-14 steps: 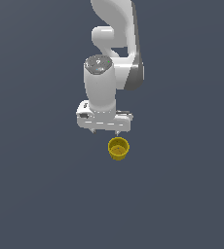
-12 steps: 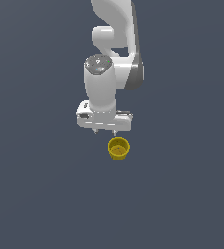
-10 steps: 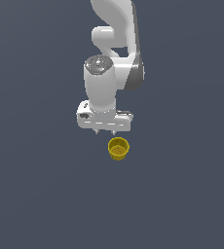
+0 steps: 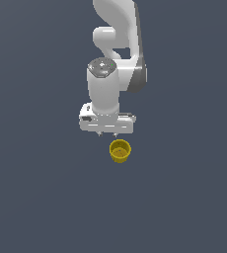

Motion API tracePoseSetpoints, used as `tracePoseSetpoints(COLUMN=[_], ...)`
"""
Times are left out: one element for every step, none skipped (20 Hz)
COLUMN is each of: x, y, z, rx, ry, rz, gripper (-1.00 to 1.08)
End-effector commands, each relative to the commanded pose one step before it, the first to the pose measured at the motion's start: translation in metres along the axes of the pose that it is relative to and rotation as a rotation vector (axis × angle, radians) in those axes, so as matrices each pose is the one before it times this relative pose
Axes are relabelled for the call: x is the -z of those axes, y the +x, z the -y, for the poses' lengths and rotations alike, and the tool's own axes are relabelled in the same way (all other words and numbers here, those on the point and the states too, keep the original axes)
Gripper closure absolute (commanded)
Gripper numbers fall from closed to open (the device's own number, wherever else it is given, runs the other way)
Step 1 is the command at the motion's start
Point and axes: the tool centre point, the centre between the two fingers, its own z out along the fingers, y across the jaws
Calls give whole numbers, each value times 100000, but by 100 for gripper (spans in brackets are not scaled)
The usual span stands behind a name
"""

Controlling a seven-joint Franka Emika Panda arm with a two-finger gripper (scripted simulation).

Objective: Pick up the object and move it to a goal position.

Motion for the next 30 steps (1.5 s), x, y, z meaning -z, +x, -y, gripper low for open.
tracePoseSetpoints(x=[-292, -178, -210, -242, -275, -308, -341, -375, -410, -444, -473, -453, -420, -387, -354, -320, -287, -253, -219, -186, -151, -118, -85, -50, -23, 70, -37, -112, -187, -246], y=[90, 69, 83, 94, 103, 114, 124, 133, 142, 149, 154, 142, 127, 113, 100, 88, 76, 65, 55, 46, 37, 28, 20, 12, 0, -50, 0, 1, 1, 4], z=[32, 25, 28, 31, 34, 35, 36, 35, 35, 31, 29, 21, 16, 10, 6, 3, 0, 0, -1, -5, 0, -3, -4, 3, -30, 17, -2, -7, -12, 21], rx=[940, 604, 696, 804, 912, 1012, 1114, 1214, 1314, 1407, 1485, 1406, 1292, 1178, 1068, 961, 854, 751, 648, 541, 449, 344, 243, 154, 0, -299, 0, 0, 0, 60], ry=[282, 202, 246, 281, 316, 356, 396, 435, 476, 515, 550, 526, 487, 448, 409, 370, 330, 291, 252, 211, 175, 135, 95, 60, 0, -93, 0, 0, 0, 19], rz=[-38, -65, -87, -99, -112, -131, -151, -172, -196, -221, -247, -247, -239, -228, -215, -201, -184, -167, -148, -126, -106, -82, -59, -37, 0, 145, 0, 0, 0, -27], gripper=[-20, -20, -20, -20, -20, -20, -20, -20, -20, -20, -20, -20, -20, -20, -20, -20, -20, -20, -20, -20, -20, -20, -20, -20, -20, -20, -20, -20, -20, -20])
